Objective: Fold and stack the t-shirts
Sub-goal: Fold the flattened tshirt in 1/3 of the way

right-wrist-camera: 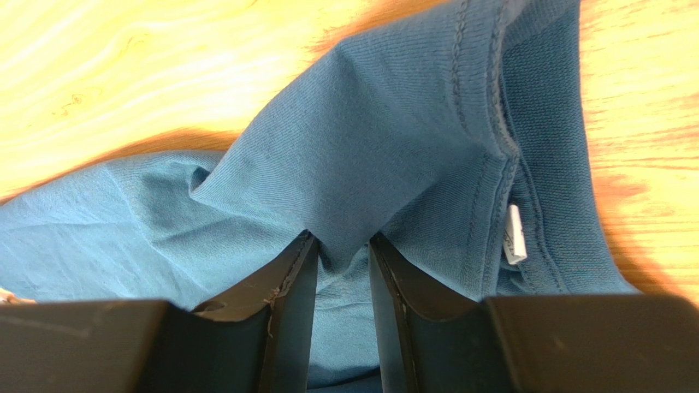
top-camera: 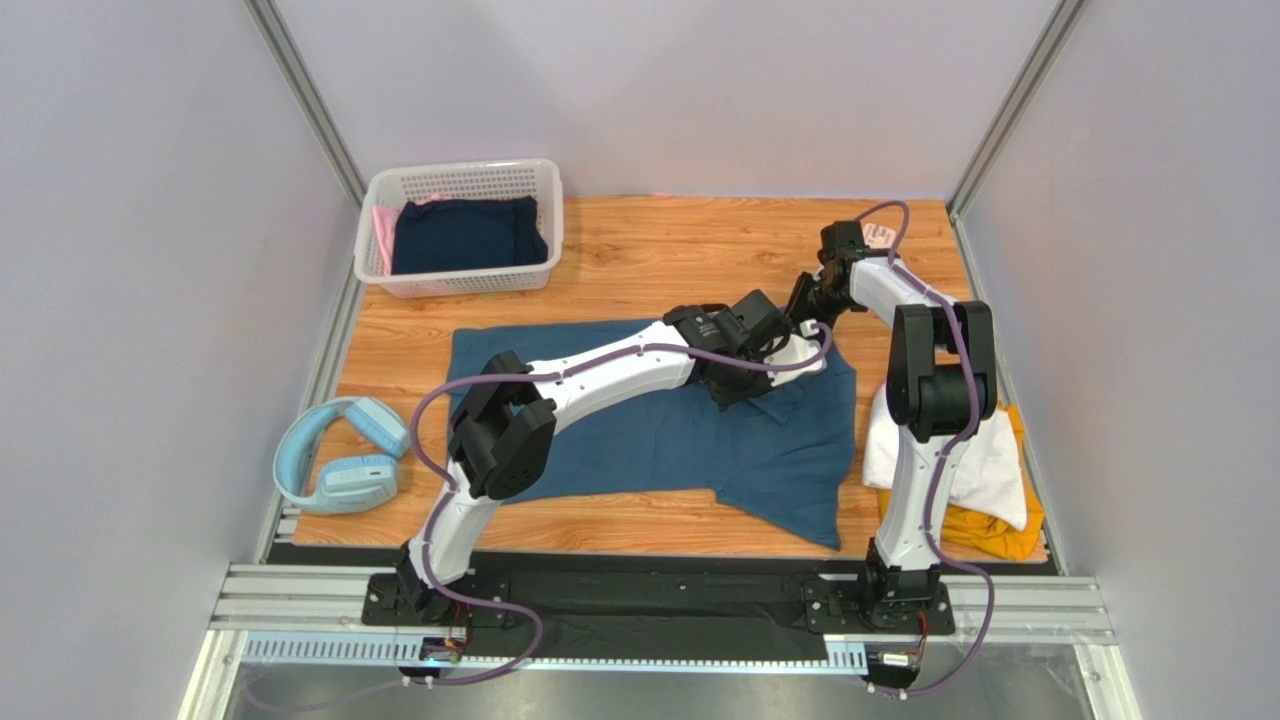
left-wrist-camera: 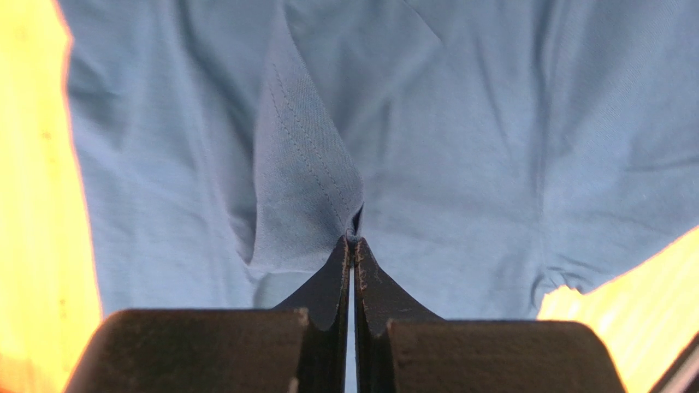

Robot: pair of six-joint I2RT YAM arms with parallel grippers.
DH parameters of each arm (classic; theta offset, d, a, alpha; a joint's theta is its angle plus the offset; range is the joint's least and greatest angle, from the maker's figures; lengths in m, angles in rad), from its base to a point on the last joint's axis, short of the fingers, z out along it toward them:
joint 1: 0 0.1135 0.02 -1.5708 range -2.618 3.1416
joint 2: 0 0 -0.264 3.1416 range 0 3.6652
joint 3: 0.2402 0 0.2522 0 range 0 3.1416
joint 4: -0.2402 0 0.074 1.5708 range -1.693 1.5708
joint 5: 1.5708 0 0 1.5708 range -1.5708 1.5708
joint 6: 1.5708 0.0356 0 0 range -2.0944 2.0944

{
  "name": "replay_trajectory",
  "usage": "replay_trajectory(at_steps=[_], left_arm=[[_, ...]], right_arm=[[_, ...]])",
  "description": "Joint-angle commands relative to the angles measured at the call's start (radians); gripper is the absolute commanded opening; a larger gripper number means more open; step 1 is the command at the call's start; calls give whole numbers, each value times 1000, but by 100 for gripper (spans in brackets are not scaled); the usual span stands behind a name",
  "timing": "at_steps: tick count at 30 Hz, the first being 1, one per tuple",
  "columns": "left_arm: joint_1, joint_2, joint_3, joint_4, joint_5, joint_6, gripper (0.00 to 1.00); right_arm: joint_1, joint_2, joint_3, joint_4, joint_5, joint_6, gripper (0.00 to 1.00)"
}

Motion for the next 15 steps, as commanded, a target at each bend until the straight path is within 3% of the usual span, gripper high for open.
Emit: replay_trajectory(at_steps=[1, 8, 15], left_arm=[[-18, -78, -40, -31, 43, -2, 0], [-21, -118, -97, -60, 128, 10, 0], [-21, -208, -290, -57, 226, 120, 0]], right_arm=[[4, 46, -15, 0, 41, 2, 35], [5, 46, -15, -3, 44, 2, 35], [5, 48, -9, -9, 48, 2, 35]])
